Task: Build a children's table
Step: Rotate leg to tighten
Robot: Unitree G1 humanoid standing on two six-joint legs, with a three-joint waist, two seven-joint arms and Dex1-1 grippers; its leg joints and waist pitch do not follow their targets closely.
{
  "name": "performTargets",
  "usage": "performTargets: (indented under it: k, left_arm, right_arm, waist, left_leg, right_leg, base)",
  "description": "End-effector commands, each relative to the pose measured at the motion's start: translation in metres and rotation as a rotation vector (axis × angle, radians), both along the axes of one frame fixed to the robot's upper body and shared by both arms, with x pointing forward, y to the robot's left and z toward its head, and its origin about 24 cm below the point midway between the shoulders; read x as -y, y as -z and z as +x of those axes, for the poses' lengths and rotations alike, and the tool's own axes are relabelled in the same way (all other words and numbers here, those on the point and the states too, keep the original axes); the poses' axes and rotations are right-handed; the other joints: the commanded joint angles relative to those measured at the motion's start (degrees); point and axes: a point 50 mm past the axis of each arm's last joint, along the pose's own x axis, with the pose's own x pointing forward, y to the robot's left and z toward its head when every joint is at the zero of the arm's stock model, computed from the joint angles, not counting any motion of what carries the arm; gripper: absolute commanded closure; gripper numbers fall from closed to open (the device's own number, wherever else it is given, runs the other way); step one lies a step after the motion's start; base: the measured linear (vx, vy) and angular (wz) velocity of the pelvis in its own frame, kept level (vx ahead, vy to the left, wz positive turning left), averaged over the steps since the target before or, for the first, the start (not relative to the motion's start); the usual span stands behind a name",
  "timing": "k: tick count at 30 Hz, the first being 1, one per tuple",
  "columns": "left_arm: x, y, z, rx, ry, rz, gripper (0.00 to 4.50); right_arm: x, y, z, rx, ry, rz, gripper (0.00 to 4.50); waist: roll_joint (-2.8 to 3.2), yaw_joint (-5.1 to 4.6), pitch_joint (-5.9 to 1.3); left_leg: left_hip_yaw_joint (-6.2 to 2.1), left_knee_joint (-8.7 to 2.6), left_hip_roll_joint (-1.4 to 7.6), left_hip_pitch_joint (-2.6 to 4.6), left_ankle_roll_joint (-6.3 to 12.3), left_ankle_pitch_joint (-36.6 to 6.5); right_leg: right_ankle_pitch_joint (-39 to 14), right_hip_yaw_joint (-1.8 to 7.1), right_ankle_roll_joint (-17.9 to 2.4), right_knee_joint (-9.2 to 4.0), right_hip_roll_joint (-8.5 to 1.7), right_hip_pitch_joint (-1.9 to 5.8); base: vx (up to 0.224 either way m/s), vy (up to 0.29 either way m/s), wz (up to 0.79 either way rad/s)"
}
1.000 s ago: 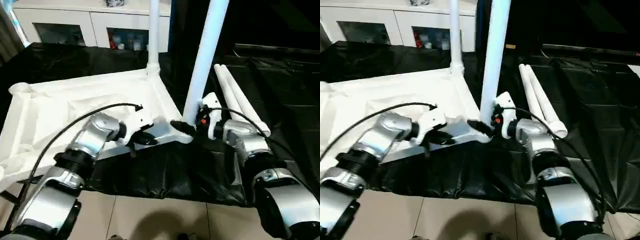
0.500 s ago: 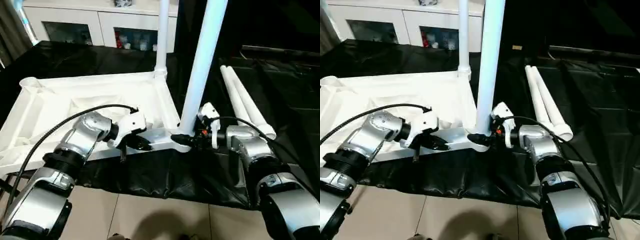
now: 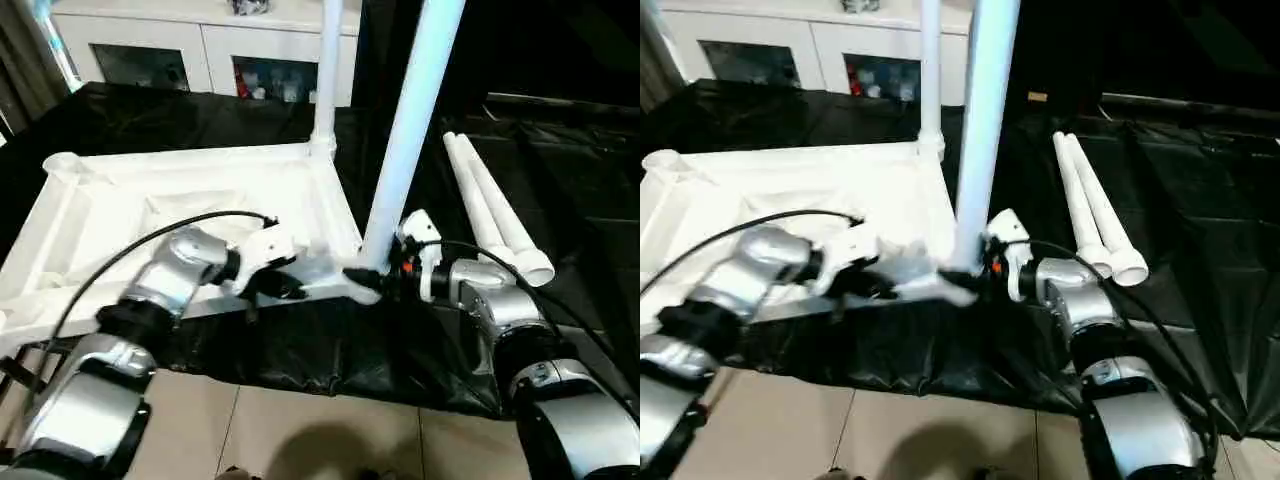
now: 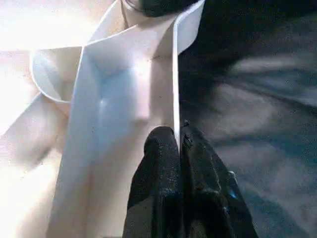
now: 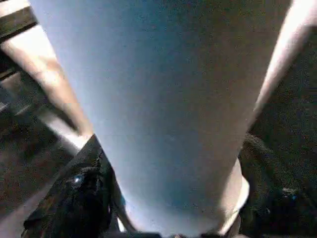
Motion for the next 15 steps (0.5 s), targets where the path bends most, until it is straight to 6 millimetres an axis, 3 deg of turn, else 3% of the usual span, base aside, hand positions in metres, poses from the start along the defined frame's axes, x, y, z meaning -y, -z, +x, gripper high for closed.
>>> performTargets:
  k: [1, 3, 4, 11, 12, 13, 15]
  left_arm:
    - [0.028, -0.012, 0.006, 0.063, -0.001, -0.052, 4.5]
    - [0.044, -0.01, 0.009, 0.072, -0.071, -0.084, 4.5]
    - [0.049, -0.009, 0.01, 0.074, -0.093, -0.094, 4.5]
    - [0.062, -0.001, 0.007, 0.101, -0.086, -0.072, 4.5]
    - [0.062, -0.001, 0.006, 0.104, -0.08, -0.07, 4.5]
    - [0.06, 0.0, 0.006, 0.107, -0.066, -0.065, 4.5]
    - [0.059, 0.001, 0.005, 0.107, -0.056, -0.064, 4.5]
  right_arm:
    - [-0.018, 0.015, -0.005, -0.06, 0.074, -0.001, 1.73]
    - [-0.034, 0.022, -0.005, -0.083, 0.202, -0.014, 1.73]
    - [-0.039, 0.023, -0.005, -0.089, 0.239, -0.02, 1.73]
    - [-0.069, 0.017, -0.005, -0.043, 0.266, 0.003, 1.73]
    - [-0.069, 0.017, -0.005, -0.04, 0.272, -0.001, 1.38]
    - [-0.067, 0.016, -0.004, -0.04, 0.286, 0.012, 1.17]
    - [-0.065, 0.016, -0.004, -0.041, 0.287, 0.021, 1.0]
  waist:
    - [0.03, -0.44, -3.67]
    - [0.46, -0.57, -3.59]
    - [0.18, -0.75, -3.6]
    - [0.7, -1.5, -3.4]
    - [0.65, -1.66, -3.44]
    - [1.01, -1.76, -3.43]
    - [0.94, -2.03, -3.45]
  left_leg:
    - [-0.25, -4.1, 0.86, 1.21, 0.05, -20.5]
    - [-0.32, -3.97, 0.71, 1.77, -0.24, -21.9]
    - [-0.29, -3.76, 0.44, 1.88, 0.06, -23.1]
    - [-1.02, -4.13, 0.68, 2.1, 0.59, -28.3]
    - [-1.1, -4.13, 0.61, 2.15, 0.53, -28.9]
    - [-1.14, -4.24, 0.67, 2.32, 0.53, -29.4]
    - [-1.23, -4.52, 0.78, 2.04, 0.67, -29.4]
  right_leg:
    - [-31.1, 2.14, -8.1, -5.09, -3.03, 2.47]
    - [-34.0, 1.84, -6.8, -5.76, -2.98, 1.97]
    - [-35.5, 1.53, -5.8, -6.23, -2.82, 1.88]
    - [-37.2, -0.12, -3.2, -7.62, -2.87, 2.13]
    - [-37.2, -0.2, -3.1, -7.67, -2.92, 2.15]
    - [-36.7, -0.17, -3.4, -7.71, -2.99, 2.18]
    - [-35.2, -0.03, -4.0, -7.56, -3.02, 2.43]
  base:
    - [0.0, 0.0, 0.0]
    - [0.0, 0.0, 0.0]
    - [0.0, 0.0, 0.0]
    - [0.0, 0.0, 0.0]
    - [0.0, 0.0, 0.0]
    - [0.0, 0.0, 0.0]
    - [0.0, 0.0, 0.0]
